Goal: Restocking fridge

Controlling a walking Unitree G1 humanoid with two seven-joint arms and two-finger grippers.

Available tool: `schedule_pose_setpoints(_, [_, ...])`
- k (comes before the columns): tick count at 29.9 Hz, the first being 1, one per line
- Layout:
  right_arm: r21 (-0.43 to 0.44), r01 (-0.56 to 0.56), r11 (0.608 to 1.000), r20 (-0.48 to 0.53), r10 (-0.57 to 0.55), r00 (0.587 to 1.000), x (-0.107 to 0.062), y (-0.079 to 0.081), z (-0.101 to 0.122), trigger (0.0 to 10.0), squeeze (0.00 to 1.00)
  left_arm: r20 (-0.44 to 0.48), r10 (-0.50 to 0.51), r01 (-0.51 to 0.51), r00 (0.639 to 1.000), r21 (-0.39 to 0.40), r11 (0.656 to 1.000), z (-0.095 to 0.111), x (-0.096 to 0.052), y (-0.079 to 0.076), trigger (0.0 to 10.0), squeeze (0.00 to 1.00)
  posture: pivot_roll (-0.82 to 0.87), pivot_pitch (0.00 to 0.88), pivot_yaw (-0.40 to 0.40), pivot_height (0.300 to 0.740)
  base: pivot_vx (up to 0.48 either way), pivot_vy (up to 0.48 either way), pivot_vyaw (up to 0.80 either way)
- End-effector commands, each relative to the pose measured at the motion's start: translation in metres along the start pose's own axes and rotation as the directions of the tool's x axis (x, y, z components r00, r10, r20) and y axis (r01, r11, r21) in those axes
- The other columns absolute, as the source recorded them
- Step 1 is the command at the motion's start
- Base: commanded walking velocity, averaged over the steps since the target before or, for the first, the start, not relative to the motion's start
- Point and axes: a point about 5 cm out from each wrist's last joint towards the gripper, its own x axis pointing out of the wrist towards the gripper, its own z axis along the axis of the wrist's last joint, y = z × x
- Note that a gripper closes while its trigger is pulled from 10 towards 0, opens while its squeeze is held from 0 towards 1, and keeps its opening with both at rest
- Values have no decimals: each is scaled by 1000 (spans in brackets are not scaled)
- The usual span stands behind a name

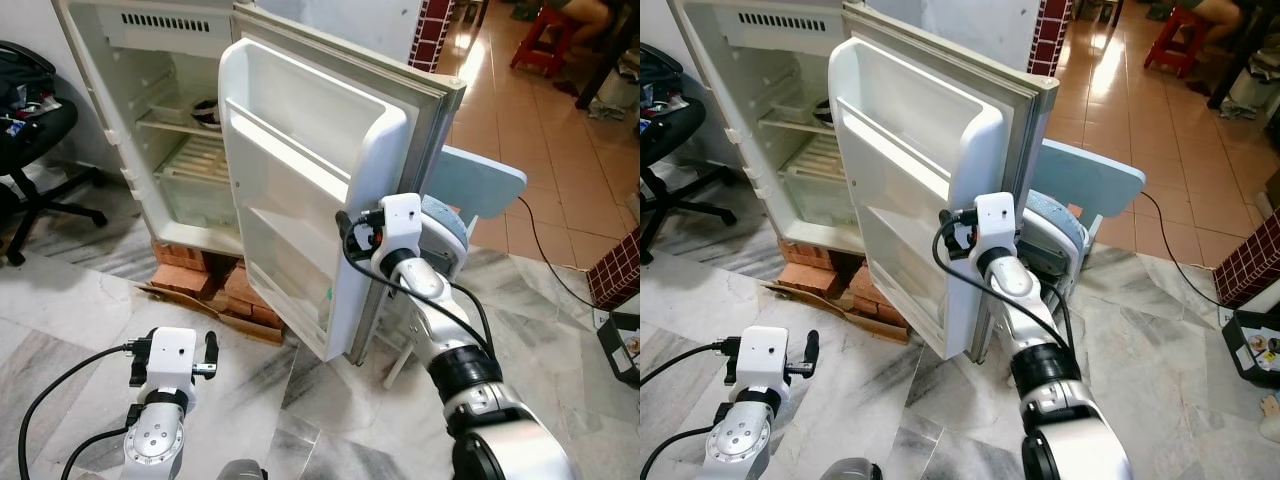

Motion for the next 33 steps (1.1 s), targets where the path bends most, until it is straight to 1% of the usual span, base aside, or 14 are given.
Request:
schedule_pose_setpoints(1, [141, -157, 978, 44, 152, 987, 7, 30, 13, 10000, 0, 12, -18, 18, 1000, 10, 1000, 4, 3, -5, 10000, 0, 176, 0, -49, 740, 0, 0, 0])
schedule_pose_setpoints(3, [220, -282, 934, 112, 263, 958, 6, 50, 23, 10000, 0, 17, -26, 26, 1000, 10, 1000, 6, 4, -7, 10000, 0, 177, 0, -49, 740, 0, 0, 0])
schedule_pose_setpoints(5, [328, -461, 825, 231, 403, 885, -2, 74, 41, 10000, 0, 23, -33, 33, 999, 12, 999, 7, 5, -8, 10000, 0, 176, 0, -51, 740, 0, 0, 0])
schedule_pose_setpoints(6, [401, -672, 623, 382, 553, 741, -20, 98, 65, 10000, 0, 28, -38, 37, 999, 13, 999, 8, 6, -9, 10000, 0, 177, 0, -52, 740, 0, 0, 0])
schedule_pose_setpoints(8, [398, -827, 397, 508, 655, 559, -44, 113, 89, 10000, 0, 29, -38, 38, 999, 14, 999, 8, 7, -8, 10000, 0, 176, 0, -54, 740, 0, 0, 0])
schedule_pose_setpoints(9, [370, -897, 242, 578, 696, 426, -65, 116, 103, 10000, 0, 29, -36, 36, 999, 15, 999, 8, 7, -7, 10000, 0, 177, 0, -56, 740, 0, 0, 0])
schedule_pose_setpoints(14, [361, -920, 154, 606, 711, 357, -77, 106, 106, 10000, 0, 28, -34, 34, 999, 16, 999, 8, 7, -7, 10000, 0, 176, 0, -58, 740, 0, 0, 0])
schedule_pose_setpoints(18, [351, -915, 197, 497, 789, 360, -84, 82, 81, 10000, 0, 23, -38, 38, 999, 16, 999, 5, 5, -8, 10000, 0, 175, 0, -57, 740, 0, 0, 0])
schedule_pose_setpoints(23, [269, -918, 290, 97, 941, 326, -111, 46, 23, 10000, 0, 10, -59, 59, 998, 23, 998, 2, 4, -9, 10000, 0, 166, 0, -48, 740, 0, 0, 0])
schedule_pose_setpoints(24, [252, -901, 352, -10, 932, 362, -109, 39, 9, 10000, 0, 9, -62, 62, 998, 25, 998, 2, 4, -9, 10000, 0, 166, 0, -48, 740, 0, 0, 0])
schedule_pose_setpoints(25, [166, -853, 495, -221, 861, 457, -100, 20, -19, 10000, 0, 7, -71, 71, 997, 34, 997, 2, 5, -10, 10000, 0, 165, 0, -43, 740, 0, 0, 0])
schedule_pose_setpoints(26, [105, -822, 560, -303, 805, 510, -93, 11, -29, 10000, 0, 6, -76, 75, 997, 39, 996, 2, 6, -10, 10000, 0, 165, 0, -43, 740, 0, 0, 0])
schedule_pose_setpoints(30, [-79, -676, 733, -444, 581, 682, -67, -16, -42, 10000, 0, 10, -84, 84, 996, 47, 995, 3, 8, -11, 10000, 0, 167, 0, -42, 740, 0, 0, 0])
schedule_pose_setpoints(33, [-177, -626, 760, -479, 489, 729, -59, -27, -44, 10000, 0, 9, -87, 86, 996, 49, 995, 3, 8, -11, 10000, 0, 170, 0, -44, 740, 0, 0, 0])
